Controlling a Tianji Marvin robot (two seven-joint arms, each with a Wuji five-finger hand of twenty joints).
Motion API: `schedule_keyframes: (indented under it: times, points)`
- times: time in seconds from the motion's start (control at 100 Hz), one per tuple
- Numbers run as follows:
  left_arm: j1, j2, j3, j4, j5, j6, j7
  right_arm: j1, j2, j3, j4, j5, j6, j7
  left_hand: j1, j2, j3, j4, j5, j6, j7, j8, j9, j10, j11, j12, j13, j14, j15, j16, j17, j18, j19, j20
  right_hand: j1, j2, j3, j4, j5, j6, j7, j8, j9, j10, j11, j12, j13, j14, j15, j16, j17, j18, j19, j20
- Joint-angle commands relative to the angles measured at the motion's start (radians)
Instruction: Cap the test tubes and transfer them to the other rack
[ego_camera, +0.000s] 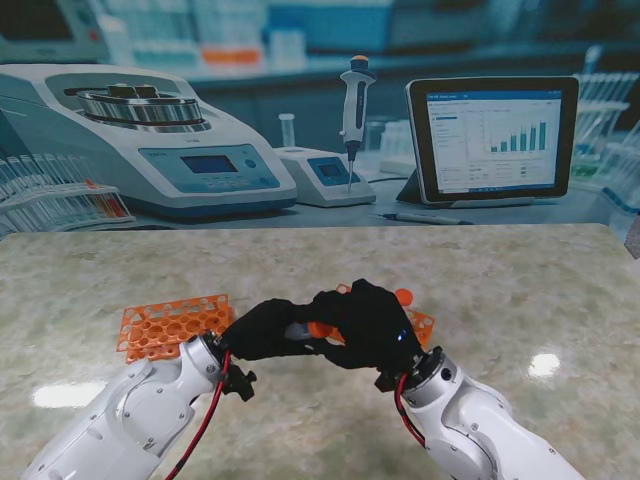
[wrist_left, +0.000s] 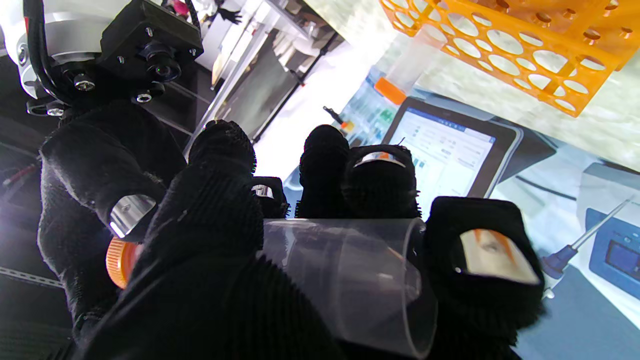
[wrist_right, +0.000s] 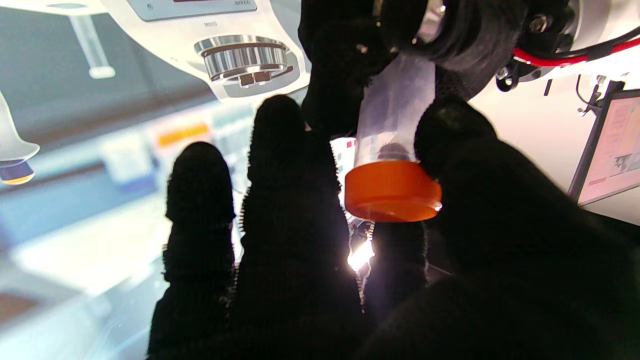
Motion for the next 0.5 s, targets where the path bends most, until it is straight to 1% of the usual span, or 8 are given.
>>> schedule_keyframes:
  times: [0.0,0.09,0.17,0.36,0.49]
  points:
    - [-0.001,-0.002,0.000,-0.003,0.000,-0.007,0.001,0.000,0.005,-0.004,0.005,0.000,-0.012,0.020,0.027,0.030,0.028,-0.011,0.011,-0.054,0.048,0.039,-0.001,-0.029,-0.006,-0.002,0.019,-0.021,0.032,0.013,0.028,-0.079,0.154,0.009,0.109,0.030,0.097,0.000,-0.023,-0.023,0.078,0.005,0.053,-0.062,0.052,0.046,0.029,-0.022,0.033,0.015,0.013,-0.033,0.031,0.001]
    - [-0.003,-0.003,0.001,-0.001,0.000,-0.010,0.002,0.007,0.006,-0.006,0.006,0.006,-0.026,0.043,0.026,0.030,0.029,-0.011,0.011,-0.055,0.048,0.039,-0.001,-0.030,-0.006,-0.002,0.019,-0.021,0.032,0.013,0.028,-0.079,0.154,0.009,0.137,0.041,0.120,0.005,-0.020,-0.021,0.092,0.008,0.061,-0.062,0.057,0.060,0.037,-0.025,0.037,0.015,0.020,-0.037,0.032,-0.001]
    - [-0.003,-0.003,0.002,0.000,0.000,-0.012,0.003,0.013,0.007,-0.006,0.008,0.013,-0.046,0.070,0.027,0.030,0.029,-0.011,0.011,-0.054,0.048,0.039,-0.002,-0.029,-0.006,-0.002,0.019,-0.021,0.031,0.013,0.028,-0.079,0.154,0.009,0.144,0.067,0.136,0.007,-0.022,-0.016,0.098,0.012,0.062,-0.058,0.058,0.069,0.036,-0.024,0.035,0.014,0.023,-0.038,0.028,-0.005]
    - [-0.003,-0.003,0.002,0.002,0.003,-0.020,0.007,0.023,0.011,0.001,0.006,0.024,-0.077,0.130,0.026,0.029,0.031,-0.011,0.010,-0.054,0.048,0.039,-0.001,-0.028,-0.007,-0.003,0.019,-0.021,0.031,0.013,0.028,-0.079,0.154,0.009,0.153,0.075,0.158,0.013,-0.016,-0.018,0.111,0.021,0.070,-0.060,0.071,0.091,0.037,-0.020,0.034,0.011,0.021,-0.027,0.017,-0.014]
    - [-0.007,-0.004,0.008,0.007,0.001,-0.025,0.008,0.035,0.013,-0.004,0.013,0.032,-0.089,0.154,0.025,0.029,0.031,-0.011,0.011,-0.054,0.048,0.039,-0.001,-0.029,-0.007,-0.003,0.018,-0.020,0.031,0.013,0.028,-0.079,0.153,0.009,0.171,0.077,0.215,0.020,0.014,-0.015,0.099,0.050,0.086,-0.062,0.092,0.114,0.050,-0.025,0.043,0.011,0.030,-0.024,0.018,-0.021]
